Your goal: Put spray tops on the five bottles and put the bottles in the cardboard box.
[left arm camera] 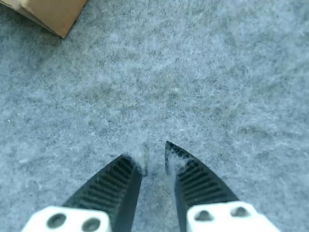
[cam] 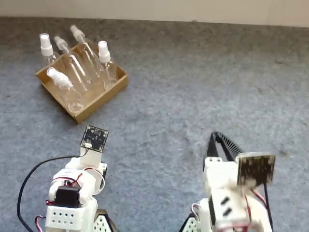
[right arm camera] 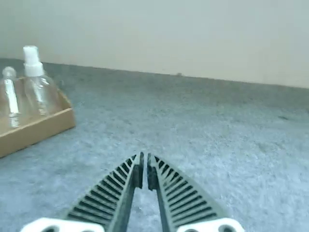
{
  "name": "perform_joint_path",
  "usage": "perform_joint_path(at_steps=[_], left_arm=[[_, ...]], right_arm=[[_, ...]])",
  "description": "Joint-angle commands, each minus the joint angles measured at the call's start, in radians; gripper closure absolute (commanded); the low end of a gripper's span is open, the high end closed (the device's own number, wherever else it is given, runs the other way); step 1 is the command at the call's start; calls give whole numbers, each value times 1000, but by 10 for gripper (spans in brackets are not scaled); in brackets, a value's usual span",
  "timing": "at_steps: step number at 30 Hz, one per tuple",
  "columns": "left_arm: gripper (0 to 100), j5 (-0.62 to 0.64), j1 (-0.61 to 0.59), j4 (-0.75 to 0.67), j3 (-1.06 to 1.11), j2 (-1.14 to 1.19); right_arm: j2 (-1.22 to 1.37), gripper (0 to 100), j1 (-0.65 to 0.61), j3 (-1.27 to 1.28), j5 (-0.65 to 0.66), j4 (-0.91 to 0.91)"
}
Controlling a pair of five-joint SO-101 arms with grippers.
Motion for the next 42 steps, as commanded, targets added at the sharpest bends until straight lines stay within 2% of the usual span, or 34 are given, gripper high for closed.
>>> perform_joint_path(at_steps=[1, 15, 27, 31, 37, 42], left_arm=[[993, -3, 12, 6, 21, -2], [993, -3, 12, 6, 21, -2], [993, -3, 12, 6, 21, -2], [993, -3, 12, 6, 21, -2], [993, -3, 12, 6, 21, -2], [993, -3, 12, 6, 21, -2]], right_arm=[[-1, 979, 61, 110, 11, -101], [-1, 979, 59, 616, 8, -255], [1, 979, 59, 860, 8, -360], [7, 979, 45, 858, 6, -309], [2, 979, -67, 858, 6, -131], [1, 979, -70, 858, 8, -45]])
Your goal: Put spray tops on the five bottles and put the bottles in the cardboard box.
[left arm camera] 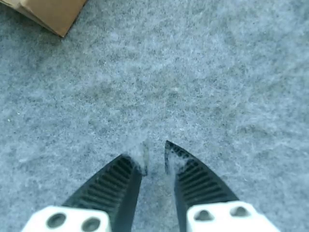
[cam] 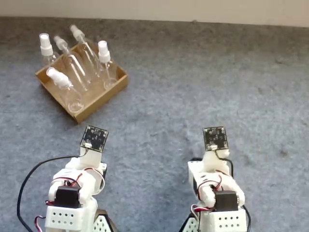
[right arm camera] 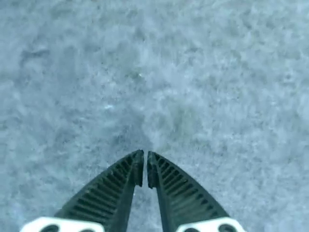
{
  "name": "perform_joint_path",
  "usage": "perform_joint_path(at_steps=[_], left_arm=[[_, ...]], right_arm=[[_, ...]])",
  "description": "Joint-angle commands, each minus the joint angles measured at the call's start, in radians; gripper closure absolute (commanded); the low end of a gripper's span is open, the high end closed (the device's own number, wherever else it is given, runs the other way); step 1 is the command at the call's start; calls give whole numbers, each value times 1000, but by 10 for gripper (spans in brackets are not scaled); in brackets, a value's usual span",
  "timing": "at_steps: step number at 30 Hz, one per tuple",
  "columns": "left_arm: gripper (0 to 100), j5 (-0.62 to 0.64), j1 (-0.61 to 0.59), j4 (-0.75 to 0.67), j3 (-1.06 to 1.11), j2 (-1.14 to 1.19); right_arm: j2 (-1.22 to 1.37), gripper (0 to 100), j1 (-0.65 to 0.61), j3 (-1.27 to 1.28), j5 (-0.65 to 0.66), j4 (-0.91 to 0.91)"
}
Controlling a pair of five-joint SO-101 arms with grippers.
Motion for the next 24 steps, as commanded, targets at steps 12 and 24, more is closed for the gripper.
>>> perform_joint_path(at_steps=[12, 24], left_arm=[[993, -3, 12, 6, 21, -2], [993, -3, 12, 6, 21, -2]], right_arm=[[-12, 980, -12, 165, 3, 35], [-12, 980, -12, 151, -141, 35]])
